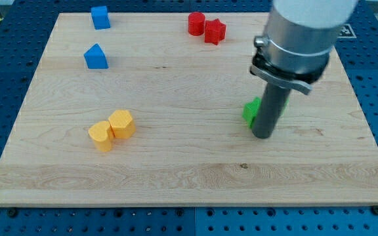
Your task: Slide the green star diagonal to the yellow hexagon
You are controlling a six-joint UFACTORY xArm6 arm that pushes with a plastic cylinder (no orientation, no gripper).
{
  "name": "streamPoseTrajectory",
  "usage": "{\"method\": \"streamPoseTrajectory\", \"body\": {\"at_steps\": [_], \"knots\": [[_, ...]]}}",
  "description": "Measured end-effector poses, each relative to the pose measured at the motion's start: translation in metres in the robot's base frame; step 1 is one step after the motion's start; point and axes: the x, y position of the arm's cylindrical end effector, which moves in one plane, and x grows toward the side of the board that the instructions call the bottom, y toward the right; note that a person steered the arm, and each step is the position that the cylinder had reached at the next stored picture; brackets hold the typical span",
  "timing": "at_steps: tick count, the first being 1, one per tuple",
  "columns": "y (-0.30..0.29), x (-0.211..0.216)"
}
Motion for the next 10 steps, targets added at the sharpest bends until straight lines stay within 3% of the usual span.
{"method": "streamPoseTrajectory", "body": {"at_steps": [2, 4, 6, 10], "knots": [[-0.011, -0.012], [0.044, -0.007], [0.028, -0.036], [-0.017, -0.036]]}}
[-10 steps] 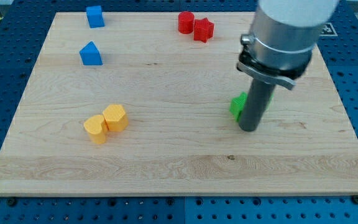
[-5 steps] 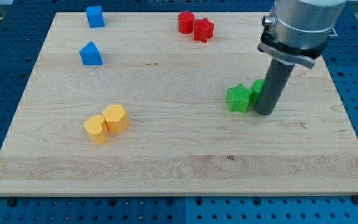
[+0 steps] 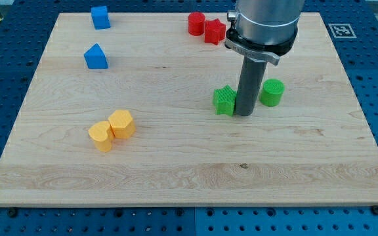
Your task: Slide the green star diagonal to the yellow hexagon
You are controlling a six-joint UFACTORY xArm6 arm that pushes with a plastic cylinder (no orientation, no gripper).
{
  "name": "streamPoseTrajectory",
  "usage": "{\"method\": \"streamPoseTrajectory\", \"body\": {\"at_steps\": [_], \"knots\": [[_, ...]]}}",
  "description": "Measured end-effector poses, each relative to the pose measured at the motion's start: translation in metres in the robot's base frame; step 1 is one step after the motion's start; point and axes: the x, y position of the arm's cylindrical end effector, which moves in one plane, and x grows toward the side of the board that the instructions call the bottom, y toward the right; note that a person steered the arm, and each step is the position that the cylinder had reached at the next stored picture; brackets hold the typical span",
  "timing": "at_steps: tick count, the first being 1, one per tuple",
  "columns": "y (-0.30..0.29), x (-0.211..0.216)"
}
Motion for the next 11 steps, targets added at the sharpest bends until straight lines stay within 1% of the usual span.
{"method": "streamPoseTrajectory", "body": {"at_steps": [1, 5, 6, 7, 8, 9, 11], "knots": [[0.0, 0.0], [-0.083, 0.002], [-0.081, -0.021], [-0.078, -0.053], [-0.078, -0.07], [-0.108, -0.1], [-0.12, -0.199]]}}
